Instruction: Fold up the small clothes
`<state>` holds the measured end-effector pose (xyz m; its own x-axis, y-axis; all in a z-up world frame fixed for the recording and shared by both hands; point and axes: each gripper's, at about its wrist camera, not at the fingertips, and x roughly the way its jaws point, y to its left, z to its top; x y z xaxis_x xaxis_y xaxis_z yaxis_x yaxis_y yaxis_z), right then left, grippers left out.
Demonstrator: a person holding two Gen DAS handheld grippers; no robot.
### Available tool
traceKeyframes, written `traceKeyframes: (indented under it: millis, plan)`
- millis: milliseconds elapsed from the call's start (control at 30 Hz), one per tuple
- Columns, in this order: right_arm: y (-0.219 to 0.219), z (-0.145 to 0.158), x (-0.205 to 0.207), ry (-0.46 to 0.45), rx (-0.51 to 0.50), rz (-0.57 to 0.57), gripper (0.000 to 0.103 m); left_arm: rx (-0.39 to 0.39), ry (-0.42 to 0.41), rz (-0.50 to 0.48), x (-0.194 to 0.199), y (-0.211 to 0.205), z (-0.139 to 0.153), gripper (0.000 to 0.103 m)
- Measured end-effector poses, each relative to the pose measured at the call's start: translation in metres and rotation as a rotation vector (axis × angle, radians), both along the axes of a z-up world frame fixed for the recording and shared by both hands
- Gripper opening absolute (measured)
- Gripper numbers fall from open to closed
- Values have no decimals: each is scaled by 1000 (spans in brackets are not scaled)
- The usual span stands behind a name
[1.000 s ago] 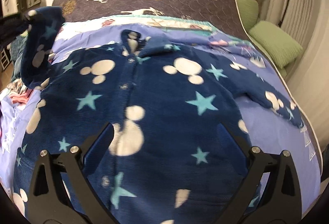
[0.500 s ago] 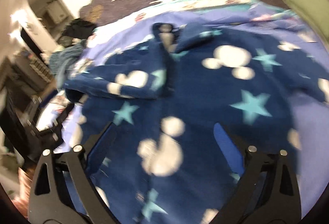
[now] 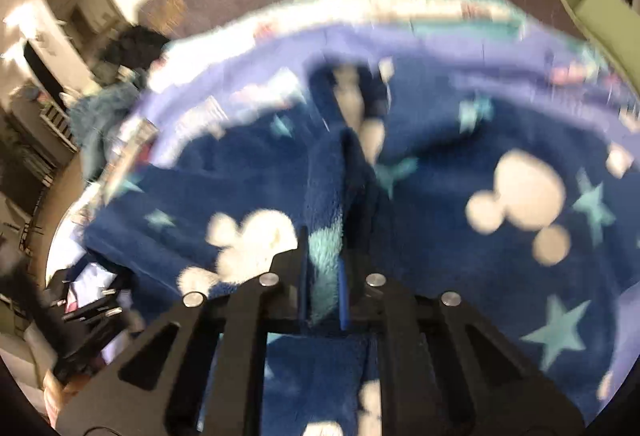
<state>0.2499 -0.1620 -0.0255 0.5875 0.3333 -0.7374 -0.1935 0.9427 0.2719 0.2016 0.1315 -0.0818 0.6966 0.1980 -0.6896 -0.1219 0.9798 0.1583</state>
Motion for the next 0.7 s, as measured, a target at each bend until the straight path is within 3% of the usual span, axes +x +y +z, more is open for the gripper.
traceKeyframes:
  millis: [100, 200, 300, 400, 467, 533, 567, 700]
  plan:
    - [-17, 45, -30, -176, -55, -22, 11, 7, -4, 5, -4, 1, -1, 87]
    - [-44, 57, -39, -240, -156, -93, 12, 55, -27, -33, -12, -11, 3, 87]
    - [-69, 32, -31, -167, -192, -125, 15, 106, -35, -58, -16, -24, 3, 87]
    - [-97, -13, -17, -37, -261, -188, 19, 123, -27, -62, -17, -27, 3, 87]
    - [-115, -29, -18, 37, -181, -218, 22, 109, -24, -69, -20, -25, 4, 87]
    - [-132, -31, -27, 71, -49, -211, 53, 94, -16, -75, -21, -22, 4, 87]
    - [-134, -32, -31, 69, -22, -212, 60, 88, -14, -76, -22, -21, 4, 87]
    - [-139, -32, -46, 87, 146, -146, 72, 55, -2, -79, -22, -19, 1, 87]
